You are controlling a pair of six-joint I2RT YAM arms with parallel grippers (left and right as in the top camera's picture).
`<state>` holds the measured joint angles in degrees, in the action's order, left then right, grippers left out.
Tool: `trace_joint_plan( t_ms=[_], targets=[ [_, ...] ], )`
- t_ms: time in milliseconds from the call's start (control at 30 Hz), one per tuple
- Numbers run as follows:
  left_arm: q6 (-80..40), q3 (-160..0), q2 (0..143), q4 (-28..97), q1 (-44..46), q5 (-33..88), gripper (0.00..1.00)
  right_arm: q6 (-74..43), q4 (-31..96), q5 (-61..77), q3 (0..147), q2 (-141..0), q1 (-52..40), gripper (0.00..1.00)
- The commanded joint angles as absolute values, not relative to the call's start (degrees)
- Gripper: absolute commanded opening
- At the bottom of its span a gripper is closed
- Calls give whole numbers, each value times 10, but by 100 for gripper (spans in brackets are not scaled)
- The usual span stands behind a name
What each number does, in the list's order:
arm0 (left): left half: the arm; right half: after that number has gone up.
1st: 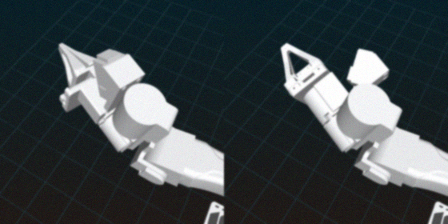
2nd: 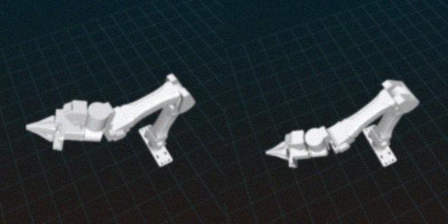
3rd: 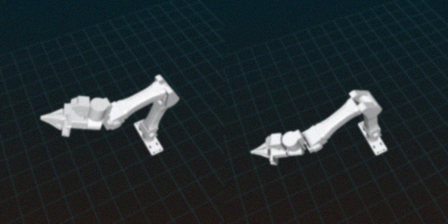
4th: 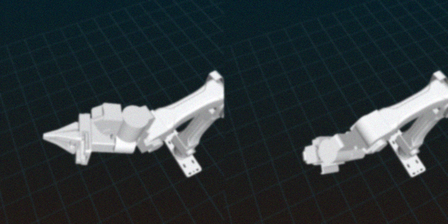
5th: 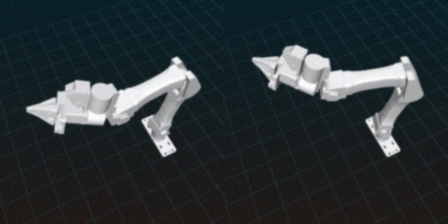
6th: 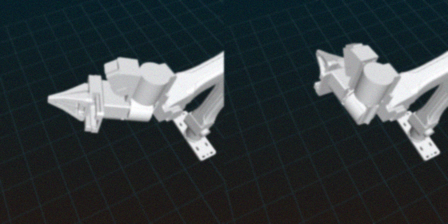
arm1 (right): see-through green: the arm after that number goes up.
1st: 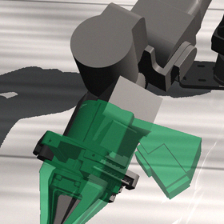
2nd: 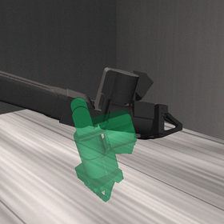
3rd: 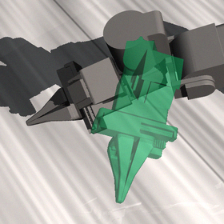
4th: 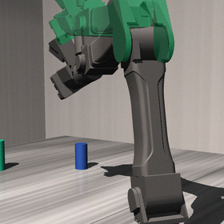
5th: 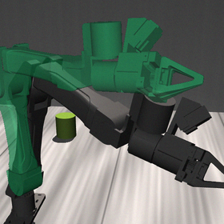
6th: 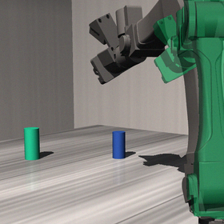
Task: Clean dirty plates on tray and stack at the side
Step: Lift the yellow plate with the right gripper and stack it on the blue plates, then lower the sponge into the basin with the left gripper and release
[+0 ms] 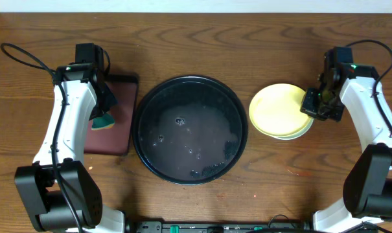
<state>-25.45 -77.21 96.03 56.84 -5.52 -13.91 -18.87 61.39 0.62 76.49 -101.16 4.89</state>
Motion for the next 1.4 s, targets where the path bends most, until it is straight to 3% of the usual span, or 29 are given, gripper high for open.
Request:
trace_joint_plan(
  t_ms=[0, 67, 100, 167, 233, 300, 533, 600, 667, 700, 867, 1067, 1233, 1367],
  targets=[
    [-248, -767, 962, 572, -57, -150, 8, -183, 601, -1, 763, -999, 70, 1],
    [-249, -767, 962, 572, -57, -150, 7, -183, 594, -1, 763, -999, 80, 1],
    [-249, -767, 962, 572, -57, -150, 8, -183, 591, -1, 763, -999, 82, 7],
    [-249, -767, 962, 572, -57, -150, 8, -176, 589, -1, 763, -999, 82, 19],
    [-248, -767, 962, 572, -57, -150, 7, -164, 587, 5, 763, -999, 81, 44],
    [-248, -767, 962, 572, -57, -150, 7, -134, 586, 37, 764, -999, 78, 54],
    [-174, -783, 936, 608, -57, -90, 7, -51, 577, 175, 806, -998, 32, 61],
    [-159, -789, 915, 626, -57, -83, 7, -51, 559, 175, 818, -998, 19, 74],
    [-150, -790, 883, 637, -57, -81, 8, -60, 534, 175, 823, -998, 12, 96],
    [-150, -790, 863, 641, -57, -81, 7, -69, 520, 175, 823, -998, 9, 99],
    [-149, -789, 775, 628, -57, -78, 7, -98, 496, 176, 823, -998, 6, 99],
    [-82, -785, 762, 592, -57, 51, 7, -98, 500, 176, 823, -999, 6, 99],
    [-75, -764, 825, 580, -59, -74, 7, -98, 506, 176, 823, -999, 6, 99],
    [13, -763, 905, 540, -62, -98, 7, -98, 506, 176, 823, -999, 6, 99]
  ],
)
